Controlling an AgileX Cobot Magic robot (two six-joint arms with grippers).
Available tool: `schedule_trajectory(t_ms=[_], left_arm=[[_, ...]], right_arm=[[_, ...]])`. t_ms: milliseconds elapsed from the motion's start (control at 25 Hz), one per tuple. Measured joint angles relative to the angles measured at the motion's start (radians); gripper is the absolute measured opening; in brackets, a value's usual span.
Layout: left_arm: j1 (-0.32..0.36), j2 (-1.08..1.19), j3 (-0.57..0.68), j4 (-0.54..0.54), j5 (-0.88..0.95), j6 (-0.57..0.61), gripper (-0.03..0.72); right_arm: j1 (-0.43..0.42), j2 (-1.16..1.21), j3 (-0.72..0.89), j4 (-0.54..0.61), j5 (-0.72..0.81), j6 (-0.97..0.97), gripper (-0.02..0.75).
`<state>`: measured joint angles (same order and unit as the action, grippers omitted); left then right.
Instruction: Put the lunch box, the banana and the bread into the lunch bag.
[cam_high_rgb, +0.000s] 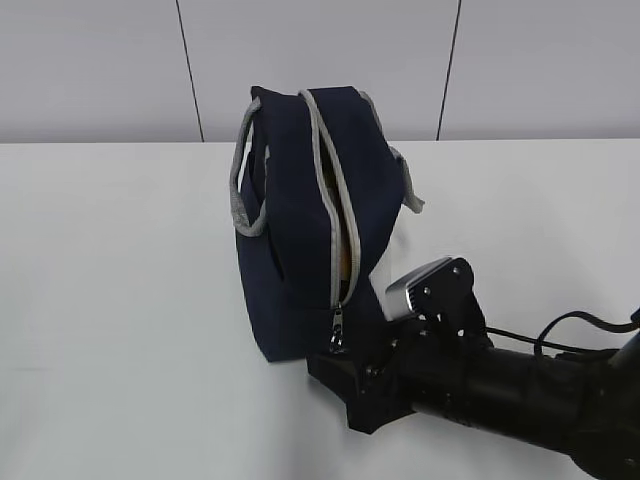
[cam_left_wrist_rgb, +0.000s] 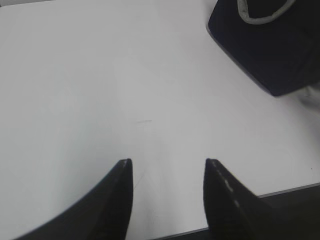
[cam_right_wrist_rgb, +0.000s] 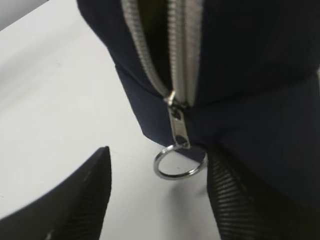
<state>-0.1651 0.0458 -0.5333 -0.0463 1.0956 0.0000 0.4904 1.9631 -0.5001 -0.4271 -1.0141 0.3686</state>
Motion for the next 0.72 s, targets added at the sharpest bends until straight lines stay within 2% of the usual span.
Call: schedule_trajectory(t_ms=[440, 720], left_arm=[[0.0, 0.0, 0.0, 0.0, 0.0, 0.0, 0.353], [0.0, 0.0, 0.0, 0.0, 0.0, 0.0, 0.353]], right_arm=[[0.0, 0.019, 0.0, -0.006, -0.07, 0.0, 0.463], [0.0, 0.021, 0.0, -0.016, -0.073, 0.0, 0.412]])
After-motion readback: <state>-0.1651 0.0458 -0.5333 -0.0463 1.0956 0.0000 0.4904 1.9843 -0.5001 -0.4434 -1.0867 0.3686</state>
